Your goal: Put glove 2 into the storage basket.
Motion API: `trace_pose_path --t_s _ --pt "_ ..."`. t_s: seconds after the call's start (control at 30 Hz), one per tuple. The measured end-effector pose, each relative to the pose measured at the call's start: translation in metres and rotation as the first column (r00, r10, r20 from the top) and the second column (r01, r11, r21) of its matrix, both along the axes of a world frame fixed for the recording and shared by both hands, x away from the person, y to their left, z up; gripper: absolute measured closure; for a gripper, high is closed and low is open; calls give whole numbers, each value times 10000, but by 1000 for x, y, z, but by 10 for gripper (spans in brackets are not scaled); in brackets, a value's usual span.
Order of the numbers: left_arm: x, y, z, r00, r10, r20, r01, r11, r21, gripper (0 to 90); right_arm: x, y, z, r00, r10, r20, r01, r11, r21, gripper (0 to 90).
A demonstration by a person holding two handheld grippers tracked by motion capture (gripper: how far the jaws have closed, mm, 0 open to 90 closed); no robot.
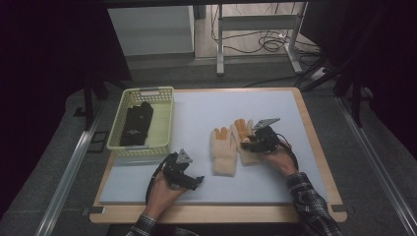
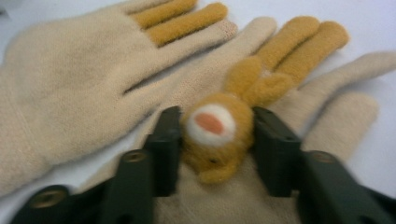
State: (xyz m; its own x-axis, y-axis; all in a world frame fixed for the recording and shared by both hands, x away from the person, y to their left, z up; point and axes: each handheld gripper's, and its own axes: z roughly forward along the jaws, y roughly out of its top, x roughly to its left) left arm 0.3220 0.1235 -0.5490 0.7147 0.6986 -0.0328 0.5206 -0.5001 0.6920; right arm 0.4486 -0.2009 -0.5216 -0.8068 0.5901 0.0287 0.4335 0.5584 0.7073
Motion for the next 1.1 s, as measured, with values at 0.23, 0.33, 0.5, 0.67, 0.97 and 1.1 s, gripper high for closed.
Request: trace_pose_path --t_s 0.23,0.33,0.5,0.67,0.97,1.1 --pt "0 0 0 10000 1 -5 -1 10000 0 0 -8 -1 14 9912 -1324 -88 1326 9908 263 644" --pt "0 0 0 10000 -2 -6 2 10000 6 0 -14 -2 23 9740 -2265 -3 2263 9731 434 642" --pt "0 0 0 10000 -6 -6 6 10000 3 0 -16 5 17 9542 -2987 130 2985 9542 200 552" --pt "0 0 0 10000 -3 -6 3 10000 1 0 -10 -1 21 9729 -2177 779 2189 9757 -72 371" --pt "0 0 0 10000 -5 -6 5 10000 -9 0 -2 -6 10 9959 -181 889 281 9932 -1131 366" --pt "0 0 0 10000 -10 -6 10 10000 -4 0 2 -3 2 9962 13 873 81 9942 -1073 495"
